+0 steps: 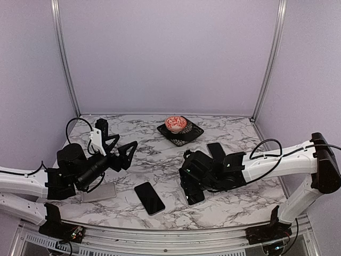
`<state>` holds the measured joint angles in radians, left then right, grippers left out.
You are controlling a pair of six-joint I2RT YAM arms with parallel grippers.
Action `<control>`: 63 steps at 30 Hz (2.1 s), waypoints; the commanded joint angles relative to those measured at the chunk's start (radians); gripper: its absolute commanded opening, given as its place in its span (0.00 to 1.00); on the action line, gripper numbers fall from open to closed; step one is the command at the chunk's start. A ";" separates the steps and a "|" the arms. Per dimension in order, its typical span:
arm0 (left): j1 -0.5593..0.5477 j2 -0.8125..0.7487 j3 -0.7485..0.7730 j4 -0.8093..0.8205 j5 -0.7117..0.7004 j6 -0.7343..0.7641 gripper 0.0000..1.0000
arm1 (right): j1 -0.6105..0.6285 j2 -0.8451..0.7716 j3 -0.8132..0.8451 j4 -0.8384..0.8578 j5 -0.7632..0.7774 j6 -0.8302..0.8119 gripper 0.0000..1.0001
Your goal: Put the phone into the phone case
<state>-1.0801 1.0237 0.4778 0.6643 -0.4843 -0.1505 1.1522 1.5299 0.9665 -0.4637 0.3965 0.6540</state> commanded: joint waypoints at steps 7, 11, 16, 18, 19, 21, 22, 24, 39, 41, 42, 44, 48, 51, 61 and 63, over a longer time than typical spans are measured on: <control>0.002 0.006 0.046 -0.018 -0.011 0.009 0.87 | 0.014 0.049 0.036 0.110 0.087 -0.018 0.25; 0.002 -0.003 0.043 -0.024 -0.013 0.006 0.87 | 0.015 0.087 0.041 0.073 0.100 0.009 0.23; 0.002 -0.009 0.039 -0.029 -0.023 0.009 0.87 | 0.015 0.074 0.005 0.076 0.108 0.008 0.22; 0.003 -0.004 0.043 -0.031 -0.022 0.010 0.87 | 0.015 0.083 -0.001 0.086 0.094 0.007 0.22; 0.002 -0.002 0.042 -0.031 -0.022 0.010 0.87 | 0.015 0.091 -0.002 0.088 0.087 0.010 0.21; 0.002 -0.001 0.045 -0.031 -0.019 0.008 0.87 | 0.015 0.105 0.001 0.083 0.084 0.016 0.21; 0.002 -0.001 0.043 -0.031 -0.019 0.008 0.87 | 0.015 0.109 0.005 0.083 0.082 0.017 0.21; 0.003 -0.003 0.041 -0.031 -0.021 0.010 0.87 | 0.013 0.116 0.015 0.075 0.075 0.028 0.21; 0.002 -0.007 0.033 -0.034 -0.036 0.004 0.87 | 0.012 0.168 0.009 -0.020 0.050 0.135 0.31; 0.002 -0.004 0.032 -0.034 -0.036 0.005 0.87 | 0.011 0.176 0.016 -0.038 0.045 0.143 0.42; 0.003 -0.004 0.033 -0.034 -0.036 0.005 0.87 | 0.009 0.182 0.020 -0.046 0.042 0.146 0.47; 0.002 -0.002 0.033 -0.035 -0.037 0.004 0.87 | 0.008 0.193 0.030 -0.060 0.038 0.146 0.60; 0.002 -0.004 0.031 -0.035 -0.046 0.005 0.87 | 0.006 0.210 0.046 -0.078 0.032 0.141 0.75; 0.002 -0.009 0.030 -0.038 -0.055 0.006 0.87 | 0.002 0.217 0.057 -0.090 0.026 0.138 0.83; 0.002 -0.011 0.036 -0.050 -0.063 0.017 0.88 | -0.040 0.197 0.129 -0.175 -0.055 0.081 0.99; 0.003 -0.010 0.040 -0.052 -0.061 0.019 0.88 | -0.078 0.196 0.120 -0.174 -0.171 0.059 0.99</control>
<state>-1.0801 1.0313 0.4946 0.6327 -0.5289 -0.1474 1.1294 1.7355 1.0595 -0.5934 0.3733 0.7483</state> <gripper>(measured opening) 0.876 0.986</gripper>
